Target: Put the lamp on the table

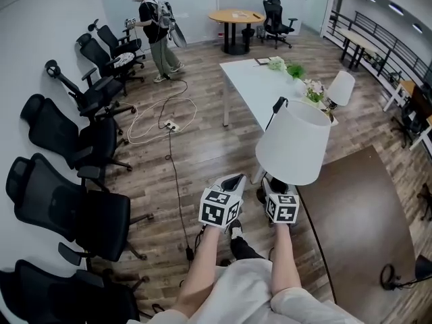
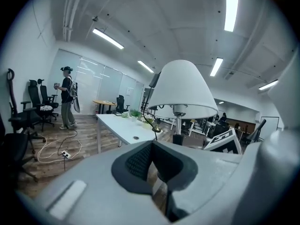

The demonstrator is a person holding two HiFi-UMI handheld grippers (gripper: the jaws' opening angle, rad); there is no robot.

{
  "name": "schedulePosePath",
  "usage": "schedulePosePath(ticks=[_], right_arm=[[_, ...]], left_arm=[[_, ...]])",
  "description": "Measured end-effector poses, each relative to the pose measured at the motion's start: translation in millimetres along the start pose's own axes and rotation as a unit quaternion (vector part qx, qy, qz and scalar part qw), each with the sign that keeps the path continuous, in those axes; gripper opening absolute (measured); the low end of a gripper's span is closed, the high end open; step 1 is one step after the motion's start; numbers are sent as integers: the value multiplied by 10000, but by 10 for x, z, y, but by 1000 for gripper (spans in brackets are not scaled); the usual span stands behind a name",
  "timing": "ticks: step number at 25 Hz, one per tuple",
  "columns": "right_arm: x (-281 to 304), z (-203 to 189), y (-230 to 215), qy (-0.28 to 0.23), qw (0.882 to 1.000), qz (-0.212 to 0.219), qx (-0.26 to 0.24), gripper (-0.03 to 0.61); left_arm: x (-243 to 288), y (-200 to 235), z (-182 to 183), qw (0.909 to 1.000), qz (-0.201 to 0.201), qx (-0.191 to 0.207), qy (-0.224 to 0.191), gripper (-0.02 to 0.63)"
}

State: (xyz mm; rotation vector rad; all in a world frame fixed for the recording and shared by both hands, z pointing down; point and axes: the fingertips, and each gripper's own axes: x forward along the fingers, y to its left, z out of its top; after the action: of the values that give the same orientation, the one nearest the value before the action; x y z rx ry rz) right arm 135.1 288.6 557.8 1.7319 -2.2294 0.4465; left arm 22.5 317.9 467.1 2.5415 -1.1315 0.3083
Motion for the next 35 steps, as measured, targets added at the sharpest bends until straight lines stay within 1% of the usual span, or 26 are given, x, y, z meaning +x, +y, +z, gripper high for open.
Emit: schedulePosePath(ticks=[5,9,15,21,25,29,32,35], right_arm=[[264,111,-42,-41,10000,22,11,198],[504,248,-128,-75,10000,-25,-40,198],[933,496,-247,-174,9998,8,116,198],[1336,727,-456,-219,9997,-20,132,196],[1581,883,-587,-250,9996,-43,141,198],[1873,998,-723,-241,9996,-35,130,198],[2048,1070,-837,-243,9996,-29,112,198],[2187,1154,-938,-289,9995,-20,79,198]], left_arm=[[172,202,111,10000,66,1,-4,0],[378,299,215,9999,7,130,86,0],[754,562,470,9997,5,220,115,0],[1142,749,709,9993,3,343,148,0],[1326,898,884,9994,25,325,108,0],[1526,1095,1024,9996,139,259,32,0],[1669,1165,1092,9998,162,137,-68,0],[1827,1224,1121,9998,173,99,-76,0]])
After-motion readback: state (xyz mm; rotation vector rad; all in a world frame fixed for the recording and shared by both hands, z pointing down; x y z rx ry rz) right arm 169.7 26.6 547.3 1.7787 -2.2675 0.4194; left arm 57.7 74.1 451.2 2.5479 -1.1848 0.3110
